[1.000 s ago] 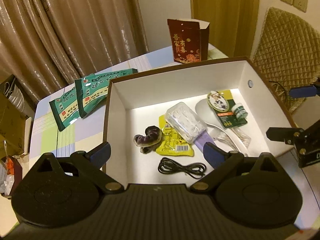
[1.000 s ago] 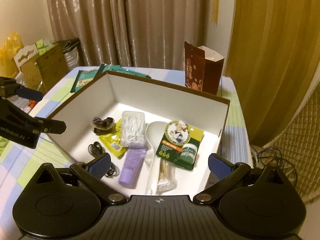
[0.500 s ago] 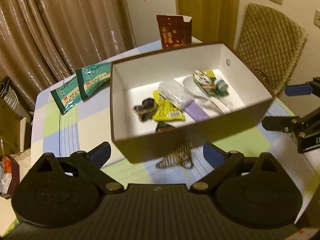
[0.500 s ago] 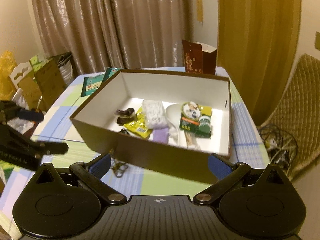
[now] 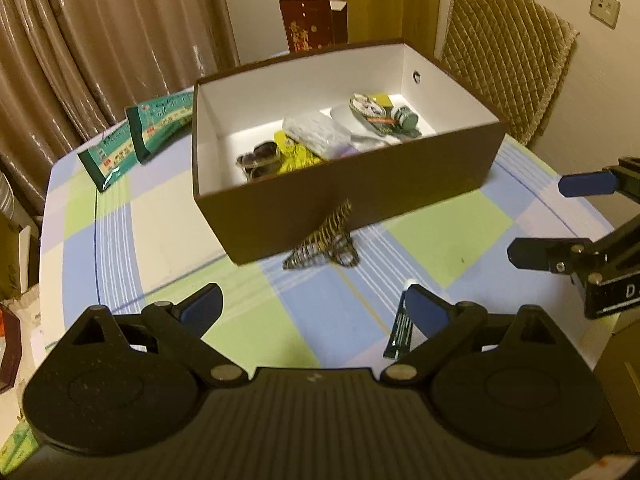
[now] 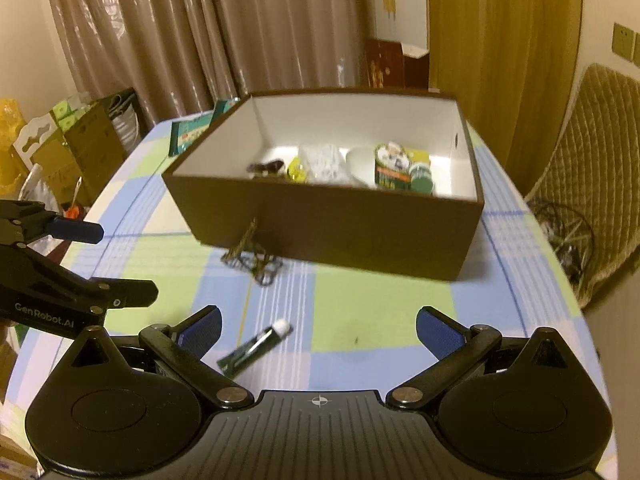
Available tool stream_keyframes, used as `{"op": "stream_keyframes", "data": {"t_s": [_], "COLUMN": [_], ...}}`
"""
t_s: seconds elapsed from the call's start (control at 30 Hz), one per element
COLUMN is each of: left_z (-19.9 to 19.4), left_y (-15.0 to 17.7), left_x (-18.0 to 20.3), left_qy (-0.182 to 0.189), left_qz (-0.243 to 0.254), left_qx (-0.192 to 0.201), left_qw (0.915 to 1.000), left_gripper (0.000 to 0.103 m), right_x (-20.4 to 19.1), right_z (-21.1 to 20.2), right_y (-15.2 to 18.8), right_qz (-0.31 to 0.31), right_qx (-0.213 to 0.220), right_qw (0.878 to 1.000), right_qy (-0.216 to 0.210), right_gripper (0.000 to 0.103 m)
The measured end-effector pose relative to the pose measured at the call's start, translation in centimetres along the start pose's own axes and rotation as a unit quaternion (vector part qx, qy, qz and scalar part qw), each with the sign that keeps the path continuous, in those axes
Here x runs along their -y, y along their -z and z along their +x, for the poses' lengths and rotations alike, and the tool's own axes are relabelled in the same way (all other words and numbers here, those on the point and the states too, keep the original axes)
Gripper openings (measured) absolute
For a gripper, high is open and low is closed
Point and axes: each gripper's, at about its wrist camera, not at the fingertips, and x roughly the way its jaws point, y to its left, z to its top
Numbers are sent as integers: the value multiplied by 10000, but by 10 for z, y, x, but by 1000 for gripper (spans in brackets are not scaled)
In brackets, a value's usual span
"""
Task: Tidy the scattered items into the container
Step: 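Withdraw both tools from the box toward the green tube and wire spring, then grasp the green ointment tube with the left tool while the right tool grasps the wire spring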
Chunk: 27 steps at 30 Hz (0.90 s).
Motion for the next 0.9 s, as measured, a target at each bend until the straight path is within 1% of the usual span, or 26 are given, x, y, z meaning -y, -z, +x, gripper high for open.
{"op": "stream_keyframes", "data": {"t_s": [0.13, 0.2, 0.33, 0.6, 0.77, 0.9], "left_z": [4, 7, 15, 30, 45, 60], "left_y": [15, 22, 31, 31, 33, 35], "left_x": [5, 10, 17, 31, 41, 49], "left_qy": [183, 226, 295, 308, 333, 313], "left_qz": [-96, -76, -95, -80, 33, 154], "left_qx": [-28, -56, -143, -216, -250, -310], "left_qw": [9998, 9997, 9994, 9993, 9991, 9989], "left_gripper": [96, 94, 94, 93, 93, 90], "right_x": [0, 0, 3, 13, 26, 39], "right_z": [5, 8, 15, 28, 39, 46], "right_y": [12, 18, 26, 36, 39, 41], "right_qz": [67, 45, -28, -29, 23, 62], "right_qx": [-155, -271, -431, -613, -748, -867], "right_qw": [9998, 9996, 9990, 9979, 9971, 9961], "right_qy": [-42, -71, -104, -216, -172, -135], "right_gripper": [101, 101, 101, 101, 101, 101]}}
